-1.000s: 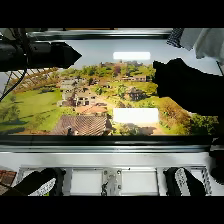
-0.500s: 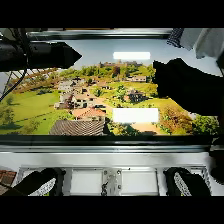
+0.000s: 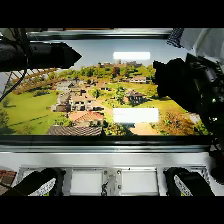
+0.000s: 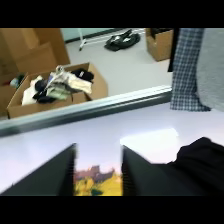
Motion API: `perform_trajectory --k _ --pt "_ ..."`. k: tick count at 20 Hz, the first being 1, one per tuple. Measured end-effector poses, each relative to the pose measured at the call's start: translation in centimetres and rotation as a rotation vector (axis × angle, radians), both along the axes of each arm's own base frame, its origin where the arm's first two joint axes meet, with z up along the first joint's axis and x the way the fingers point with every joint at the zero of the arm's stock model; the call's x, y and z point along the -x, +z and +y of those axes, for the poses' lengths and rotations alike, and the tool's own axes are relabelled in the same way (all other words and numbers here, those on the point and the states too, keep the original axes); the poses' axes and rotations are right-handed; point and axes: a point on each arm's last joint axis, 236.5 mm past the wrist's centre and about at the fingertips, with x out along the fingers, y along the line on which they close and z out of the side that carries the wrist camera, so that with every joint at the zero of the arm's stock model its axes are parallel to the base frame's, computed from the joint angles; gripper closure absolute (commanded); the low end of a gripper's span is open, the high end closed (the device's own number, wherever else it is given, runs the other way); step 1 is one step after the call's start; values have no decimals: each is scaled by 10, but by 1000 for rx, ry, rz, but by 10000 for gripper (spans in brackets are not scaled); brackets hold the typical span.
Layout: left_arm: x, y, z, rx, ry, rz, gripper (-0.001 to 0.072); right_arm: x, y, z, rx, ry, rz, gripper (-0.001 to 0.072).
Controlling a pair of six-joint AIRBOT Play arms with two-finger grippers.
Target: Fold the clothes and pants, and hang the long-sleeved shirts on hangers.
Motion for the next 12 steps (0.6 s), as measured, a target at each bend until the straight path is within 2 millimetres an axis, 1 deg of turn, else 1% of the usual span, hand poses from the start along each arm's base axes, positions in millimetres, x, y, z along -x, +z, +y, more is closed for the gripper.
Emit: perform_trajectory --k 2,4,5,7,8,9,10,12 --pt "0 0 0 0 0 0 694 3 35 -14 -1 -46 -47 452" --pt "0 0 0 1 0 0 694 9 77 -25 23 -79 -99 452" --pt "0 0 0 1 0 0 694 12 98 -28 46 -92 -114 452" --pt "0 0 0 1 0 0 694 12 127 -29 99 -92 -97 452" --pt "0 0 0 0 0 0 694 8 134 -24 126 -72 -67 452" --pt "0 0 0 0 0 0 694 3 137 -15 156 -29 -22 452" --pt "0 0 0 0 0 0 694 -4 134 -2 185 31 33 450" --pt "0 0 0 0 0 1 694 -19 116 35 228 202 156 449"
